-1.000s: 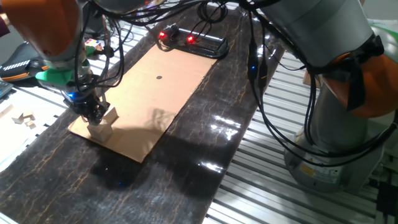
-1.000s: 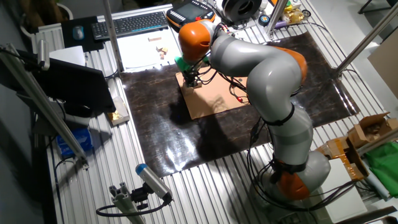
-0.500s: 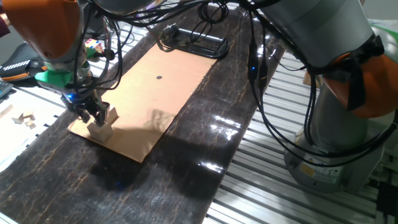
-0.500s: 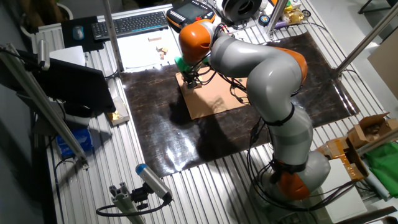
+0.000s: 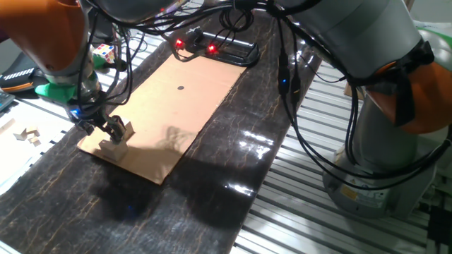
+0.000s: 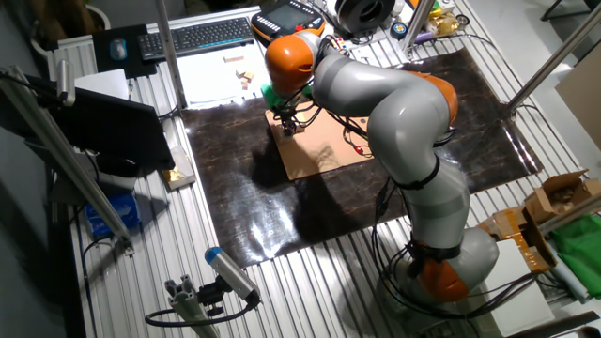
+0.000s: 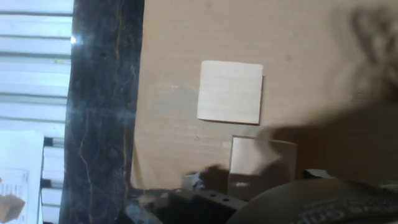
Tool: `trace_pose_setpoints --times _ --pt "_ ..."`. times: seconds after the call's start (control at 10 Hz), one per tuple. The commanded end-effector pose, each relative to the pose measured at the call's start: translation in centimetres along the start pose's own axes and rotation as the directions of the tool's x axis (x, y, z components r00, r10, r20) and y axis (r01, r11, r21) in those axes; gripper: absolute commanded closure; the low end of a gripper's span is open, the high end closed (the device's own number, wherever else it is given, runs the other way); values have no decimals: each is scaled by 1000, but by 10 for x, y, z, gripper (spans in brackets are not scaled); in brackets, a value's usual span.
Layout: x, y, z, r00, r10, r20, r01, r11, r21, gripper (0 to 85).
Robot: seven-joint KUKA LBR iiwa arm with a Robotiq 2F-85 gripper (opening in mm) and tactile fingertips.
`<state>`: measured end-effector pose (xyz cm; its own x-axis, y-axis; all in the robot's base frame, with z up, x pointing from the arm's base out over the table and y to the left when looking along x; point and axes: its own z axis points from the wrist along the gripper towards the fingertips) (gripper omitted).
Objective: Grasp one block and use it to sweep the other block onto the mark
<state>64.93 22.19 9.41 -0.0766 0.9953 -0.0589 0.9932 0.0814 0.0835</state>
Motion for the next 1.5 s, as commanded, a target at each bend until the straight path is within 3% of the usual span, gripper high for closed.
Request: trace_pose_setpoints --times 0.0,1.1,1.4 --pt "-1 -1 3 1000 7 4 -7 1000 0 0" --pt "-5 -7 38 997 71 -13 -71 997 15 0" --pt "-5 -7 41 996 85 -14 -85 996 23 0"
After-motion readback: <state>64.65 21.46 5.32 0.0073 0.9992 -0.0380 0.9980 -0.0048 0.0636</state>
